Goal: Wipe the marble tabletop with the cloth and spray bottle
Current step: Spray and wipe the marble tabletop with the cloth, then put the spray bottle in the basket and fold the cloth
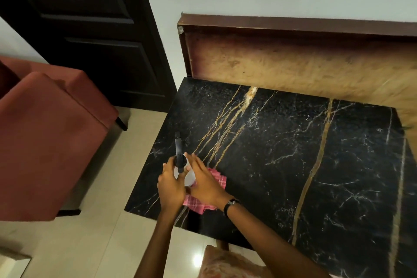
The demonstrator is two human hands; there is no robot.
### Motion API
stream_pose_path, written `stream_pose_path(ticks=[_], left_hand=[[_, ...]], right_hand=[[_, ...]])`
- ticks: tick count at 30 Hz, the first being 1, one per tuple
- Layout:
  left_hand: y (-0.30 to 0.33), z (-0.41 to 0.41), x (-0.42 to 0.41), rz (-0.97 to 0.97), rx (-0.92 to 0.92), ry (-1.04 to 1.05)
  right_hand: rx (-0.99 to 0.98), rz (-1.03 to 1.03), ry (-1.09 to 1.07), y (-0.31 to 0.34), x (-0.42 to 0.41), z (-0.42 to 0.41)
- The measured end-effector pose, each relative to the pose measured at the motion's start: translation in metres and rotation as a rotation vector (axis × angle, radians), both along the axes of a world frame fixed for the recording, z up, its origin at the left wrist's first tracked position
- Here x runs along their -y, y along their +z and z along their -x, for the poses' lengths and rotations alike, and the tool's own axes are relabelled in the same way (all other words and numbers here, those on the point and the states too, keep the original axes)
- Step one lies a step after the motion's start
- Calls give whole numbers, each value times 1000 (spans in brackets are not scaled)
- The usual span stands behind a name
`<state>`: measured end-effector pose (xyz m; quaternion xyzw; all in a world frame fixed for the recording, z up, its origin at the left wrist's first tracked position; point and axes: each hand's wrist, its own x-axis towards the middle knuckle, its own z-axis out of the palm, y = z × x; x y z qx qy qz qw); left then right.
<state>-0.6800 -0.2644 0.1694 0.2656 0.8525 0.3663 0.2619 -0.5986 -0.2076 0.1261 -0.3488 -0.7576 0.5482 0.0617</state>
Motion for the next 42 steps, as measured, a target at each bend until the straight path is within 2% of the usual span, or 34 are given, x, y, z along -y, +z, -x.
stream_pose_path(ticks=[3,6,9,12,15,19,24,28,33,38,42], left_hand=[[19,-40,-26,-72,-90,-71],[34,-95,-52,-162,-172,-184],[40,-161,-80,-191,-191,-286],[42,-239,-106,-233,-171,-391],[39,-319,-132,-292,-84,-531],[33,-428,-159,-294,56,-646],[18,-540,-174,-216,145,-782],[-5,-593,-172,-110,150,-846],[-42,-614,-169,25,81,-858],[-81,-619,-170,62,66,-798],[-97,-615,-166,46,113,-735]], right_hand=[[-116,-45,-182,17,-14,-33],[-159,-60,-452,33,-29,-79],[-252,-2,-691,40,-54,-140],[-225,-46,-821,42,-82,-229],[-115,-205,-837,43,-104,-322],[131,-391,-813,36,-131,-452],[148,-438,-883,21,-151,-594],[231,-347,-945,-10,-162,-681],[290,-209,-915,-72,-172,-733],[214,-59,-889,-131,-185,-732],[176,-26,-884,-158,-195,-721]])
